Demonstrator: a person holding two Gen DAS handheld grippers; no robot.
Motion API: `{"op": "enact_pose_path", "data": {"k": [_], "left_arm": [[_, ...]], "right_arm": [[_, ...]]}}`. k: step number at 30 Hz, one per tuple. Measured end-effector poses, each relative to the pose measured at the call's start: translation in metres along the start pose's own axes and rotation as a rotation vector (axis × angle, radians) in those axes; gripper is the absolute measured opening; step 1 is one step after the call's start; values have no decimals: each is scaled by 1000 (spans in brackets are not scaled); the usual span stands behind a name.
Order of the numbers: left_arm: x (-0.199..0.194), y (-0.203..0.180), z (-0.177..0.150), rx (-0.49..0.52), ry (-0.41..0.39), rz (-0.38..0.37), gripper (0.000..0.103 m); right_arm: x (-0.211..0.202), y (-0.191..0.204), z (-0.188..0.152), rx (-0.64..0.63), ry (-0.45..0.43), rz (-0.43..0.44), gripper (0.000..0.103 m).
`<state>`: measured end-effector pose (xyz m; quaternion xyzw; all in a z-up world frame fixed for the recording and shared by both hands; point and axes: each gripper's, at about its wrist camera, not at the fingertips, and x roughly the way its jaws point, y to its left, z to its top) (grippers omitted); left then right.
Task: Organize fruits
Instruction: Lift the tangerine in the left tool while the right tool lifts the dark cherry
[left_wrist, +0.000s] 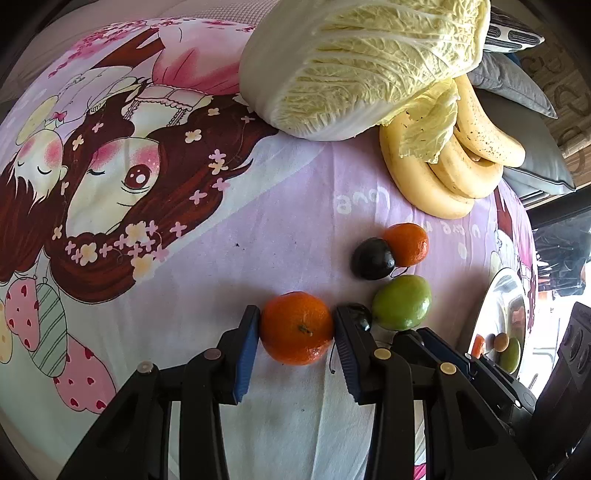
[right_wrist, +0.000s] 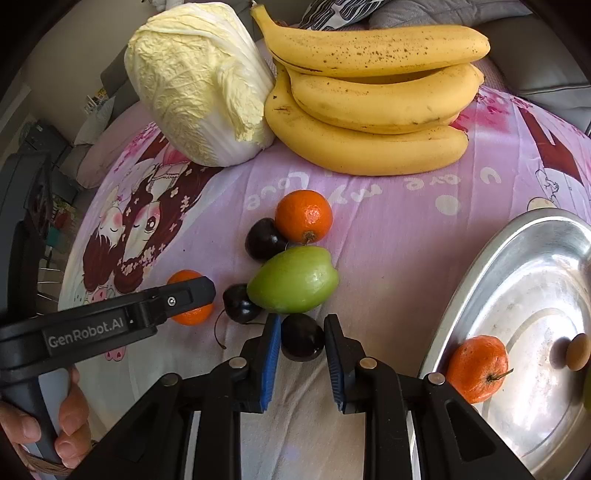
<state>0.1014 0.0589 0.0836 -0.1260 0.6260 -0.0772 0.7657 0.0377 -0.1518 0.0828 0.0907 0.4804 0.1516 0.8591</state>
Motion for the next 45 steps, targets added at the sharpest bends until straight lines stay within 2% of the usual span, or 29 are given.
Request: {"op": "enact_pose_path", "data": {"k": [7, 16, 25, 45], "left_arm": [[-9, 3, 1, -5, -8, -3, 42], [-9, 6, 0, -4, 5, -5, 42], [-6, 5, -4, -20, 12, -1, 42], [-3, 3, -2, -31, 19, 10, 42]], "right_arm": [[-8, 3, 0, -7, -16, 18, 22], [-2, -1, 0, 0, 4, -16, 22], [10, 9, -3, -46, 35, -17, 29], [26, 31, -6, -169, 41, -137, 29]]}}
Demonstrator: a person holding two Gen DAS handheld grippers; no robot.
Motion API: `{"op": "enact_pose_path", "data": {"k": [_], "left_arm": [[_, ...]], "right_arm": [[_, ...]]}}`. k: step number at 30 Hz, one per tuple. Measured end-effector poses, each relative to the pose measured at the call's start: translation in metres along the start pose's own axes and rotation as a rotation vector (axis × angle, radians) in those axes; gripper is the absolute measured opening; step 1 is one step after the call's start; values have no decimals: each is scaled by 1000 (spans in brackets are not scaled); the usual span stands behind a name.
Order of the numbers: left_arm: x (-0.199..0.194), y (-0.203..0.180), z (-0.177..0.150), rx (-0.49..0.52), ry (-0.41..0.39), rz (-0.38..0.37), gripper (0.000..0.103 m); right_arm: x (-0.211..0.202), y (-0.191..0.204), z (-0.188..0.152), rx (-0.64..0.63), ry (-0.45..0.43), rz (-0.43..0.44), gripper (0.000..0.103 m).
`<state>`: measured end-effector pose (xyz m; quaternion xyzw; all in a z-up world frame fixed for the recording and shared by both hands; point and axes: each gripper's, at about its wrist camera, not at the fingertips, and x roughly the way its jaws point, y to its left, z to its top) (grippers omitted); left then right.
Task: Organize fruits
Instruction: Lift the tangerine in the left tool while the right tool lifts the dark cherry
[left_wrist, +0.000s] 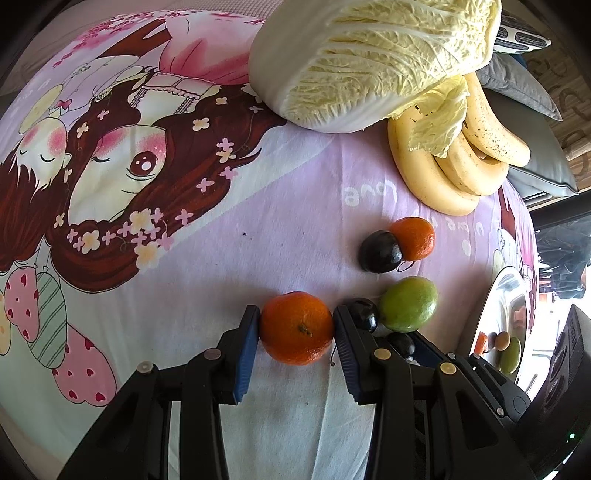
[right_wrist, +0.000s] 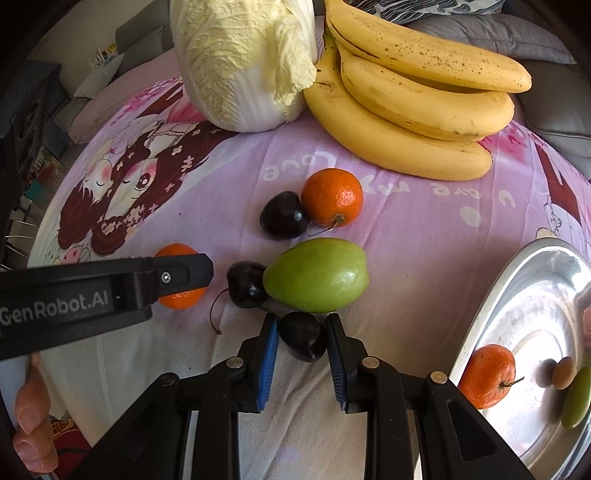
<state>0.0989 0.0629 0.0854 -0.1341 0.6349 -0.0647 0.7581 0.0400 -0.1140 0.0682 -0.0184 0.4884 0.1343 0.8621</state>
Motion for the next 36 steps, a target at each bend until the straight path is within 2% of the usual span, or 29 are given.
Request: {"op": "enact_pose_path", "data": {"k": [3, 24, 36], "left_arm": [[1, -1, 0, 0, 0, 1, 42], [-3, -1, -1, -18, -25, -3, 42], [-35, 1, -1, -15, -87, -33, 42]], "right_arm": [[0, 3, 0, -12, -2, -9, 29], [-25, -6, -3, 45, -39, 109, 26], [-58, -16, -6, 75, -108, 135, 26]]}}
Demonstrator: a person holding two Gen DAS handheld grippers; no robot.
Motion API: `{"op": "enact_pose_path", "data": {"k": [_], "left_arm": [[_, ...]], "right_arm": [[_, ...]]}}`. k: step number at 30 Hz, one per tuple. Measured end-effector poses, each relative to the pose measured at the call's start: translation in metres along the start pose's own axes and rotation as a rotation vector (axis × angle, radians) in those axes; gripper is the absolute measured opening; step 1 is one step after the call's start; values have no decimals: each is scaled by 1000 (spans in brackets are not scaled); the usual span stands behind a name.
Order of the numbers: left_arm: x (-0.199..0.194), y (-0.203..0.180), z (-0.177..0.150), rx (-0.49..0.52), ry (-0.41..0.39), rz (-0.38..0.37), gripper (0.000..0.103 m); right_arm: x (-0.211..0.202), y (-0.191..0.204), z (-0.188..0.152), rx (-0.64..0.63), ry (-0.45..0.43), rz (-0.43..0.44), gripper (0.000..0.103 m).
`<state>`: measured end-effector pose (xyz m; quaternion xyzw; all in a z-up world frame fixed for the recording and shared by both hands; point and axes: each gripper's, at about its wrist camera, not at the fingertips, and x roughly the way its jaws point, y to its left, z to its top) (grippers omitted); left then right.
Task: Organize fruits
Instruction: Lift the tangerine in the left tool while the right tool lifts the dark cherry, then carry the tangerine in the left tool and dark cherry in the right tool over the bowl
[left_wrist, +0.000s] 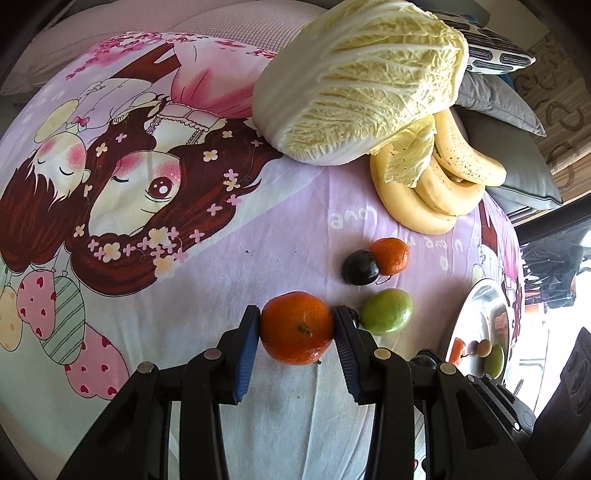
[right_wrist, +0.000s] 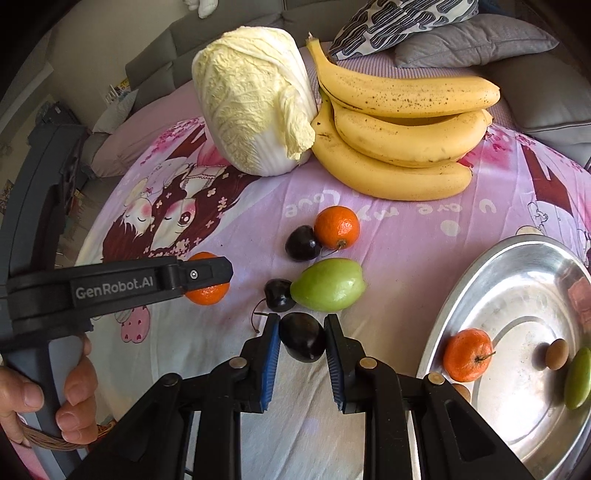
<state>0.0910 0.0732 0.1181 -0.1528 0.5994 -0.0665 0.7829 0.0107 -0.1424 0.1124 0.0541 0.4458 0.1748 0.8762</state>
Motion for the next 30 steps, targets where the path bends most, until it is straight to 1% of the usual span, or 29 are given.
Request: {"op": "enact_pose_path", "data": {"k": [8, 16, 23, 30], "left_arm": [[-15, -9, -6, 23, -2, 3, 42], [-14, -24, -9, 64, 3, -6, 42], [-12, -59, -16, 156, 19, -27, 42], [-6, -111, -35, 298, 40, -43, 42]], "right_arm": [[-7, -7, -1, 20, -3, -15, 26], [-17, -29, -1, 75, -21, -41, 26], [-31, -69, -5, 178, -37, -91, 26], [-47, -116, -16, 291, -63, -144, 26]]}}
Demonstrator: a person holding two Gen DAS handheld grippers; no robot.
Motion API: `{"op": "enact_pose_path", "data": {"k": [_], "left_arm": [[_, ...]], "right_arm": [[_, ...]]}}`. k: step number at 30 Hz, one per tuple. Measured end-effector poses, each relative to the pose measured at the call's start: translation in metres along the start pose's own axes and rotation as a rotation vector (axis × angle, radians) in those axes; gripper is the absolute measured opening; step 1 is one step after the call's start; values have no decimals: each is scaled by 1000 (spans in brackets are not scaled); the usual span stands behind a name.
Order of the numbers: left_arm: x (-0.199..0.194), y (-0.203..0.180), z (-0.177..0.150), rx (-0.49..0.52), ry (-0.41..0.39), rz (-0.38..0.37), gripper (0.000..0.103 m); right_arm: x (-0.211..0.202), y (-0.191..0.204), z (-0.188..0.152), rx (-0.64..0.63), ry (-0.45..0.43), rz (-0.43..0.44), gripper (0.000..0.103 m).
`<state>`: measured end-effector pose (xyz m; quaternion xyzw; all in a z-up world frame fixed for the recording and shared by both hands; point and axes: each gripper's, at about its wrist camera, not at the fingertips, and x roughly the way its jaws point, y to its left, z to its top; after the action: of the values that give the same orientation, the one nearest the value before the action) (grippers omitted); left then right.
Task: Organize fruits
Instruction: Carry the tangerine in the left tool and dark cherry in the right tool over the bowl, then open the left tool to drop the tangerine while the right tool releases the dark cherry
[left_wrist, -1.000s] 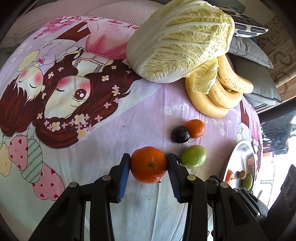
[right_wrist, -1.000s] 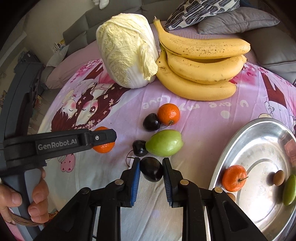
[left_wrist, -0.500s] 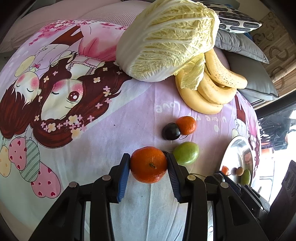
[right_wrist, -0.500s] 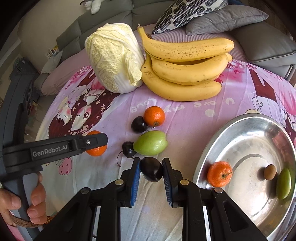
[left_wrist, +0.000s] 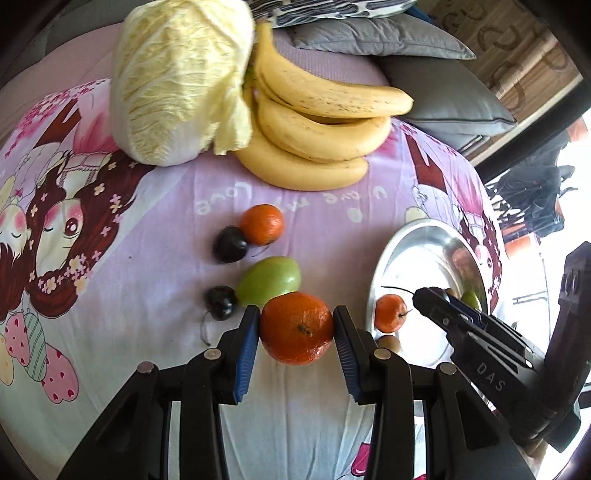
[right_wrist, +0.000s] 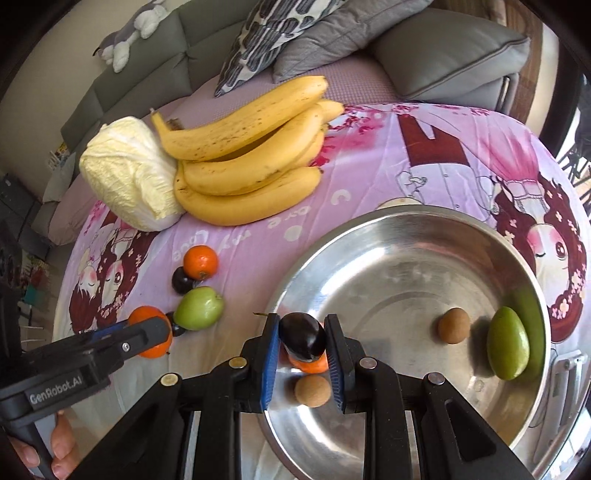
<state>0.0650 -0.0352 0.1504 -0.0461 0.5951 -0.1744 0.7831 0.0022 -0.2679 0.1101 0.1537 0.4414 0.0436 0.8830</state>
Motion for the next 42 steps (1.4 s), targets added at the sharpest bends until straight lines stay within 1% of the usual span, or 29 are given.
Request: {"op": "enact_pose_path", "data": {"k": [6, 9, 15, 19, 26, 33, 40, 42], "left_arm": [[12, -42, -9, 101, 43, -24, 42], [18, -60, -14, 141, 57, -23, 42], [28, -89, -25, 204, 86, -23, 42], [37, -102, -33, 236, 111, -23, 42], [49, -111, -42, 270, 150, -12, 42], [56, -108, -43, 245, 186, -14, 42], [51, -106, -41, 233, 181, -36, 43], [49, -105, -40, 232, 179, -33, 43]], "right_arm": [[-10, -38, -2, 83, -18, -39, 26], [-13, -53, -3, 118, -23, -54, 26], [-17, -65, -5, 128, -22, -65, 26], [-10, -70, -7, 136, 9, -73, 26], [1, -74, -11, 143, 54, -84, 26], [5, -73, -13, 132, 71, -94, 27], [7, -74, -12, 138, 82, -96, 28], [7, -75, -12, 143, 79, -95, 31]]}}
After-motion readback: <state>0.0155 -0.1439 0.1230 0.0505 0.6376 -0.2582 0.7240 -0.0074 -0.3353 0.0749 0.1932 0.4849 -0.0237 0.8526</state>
